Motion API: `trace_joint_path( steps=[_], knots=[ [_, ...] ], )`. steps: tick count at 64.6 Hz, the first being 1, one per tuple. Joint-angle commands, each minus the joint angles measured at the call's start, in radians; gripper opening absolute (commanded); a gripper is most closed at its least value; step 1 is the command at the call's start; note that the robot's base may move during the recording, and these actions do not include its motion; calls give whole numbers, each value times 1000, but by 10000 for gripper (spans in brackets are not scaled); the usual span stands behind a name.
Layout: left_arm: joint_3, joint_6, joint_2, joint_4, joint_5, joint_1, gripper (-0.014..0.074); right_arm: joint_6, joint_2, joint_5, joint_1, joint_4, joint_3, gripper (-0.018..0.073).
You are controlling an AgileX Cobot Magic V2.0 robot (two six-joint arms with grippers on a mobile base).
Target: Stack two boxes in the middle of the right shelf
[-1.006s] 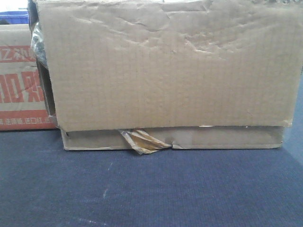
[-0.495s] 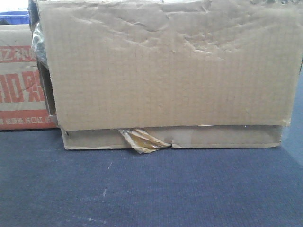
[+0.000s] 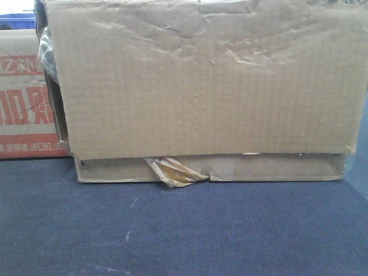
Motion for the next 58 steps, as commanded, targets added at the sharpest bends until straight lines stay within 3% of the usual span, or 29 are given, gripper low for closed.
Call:
trace_joint_path(
  steps=[1, 13, 21, 33, 40, 47, 58],
  knots=[
    [-9, 1, 17, 4, -13, -6, 135, -9, 0, -15, 0, 4, -9, 550],
    [-9, 1, 45, 4, -13, -6, 624, -9, 0, 4, 0, 13, -9, 550],
    [-40, 1, 74, 11, 21, -6, 540, -9, 0, 9, 0, 19, -9, 550],
    [-235, 1, 201, 35, 270, -4, 507, -9, 0, 11, 0, 19, -9, 550],
    [-402, 3, 338, 37, 415, 30, 507, -9, 0, 11, 0, 19, -9, 550],
    [-538, 93, 468, 10, 528, 88, 507, -9, 0, 13, 0, 19, -9, 550],
    [-689, 241, 670, -102, 675, 183, 507, -9, 0, 15, 13, 19, -9, 550]
  ],
)
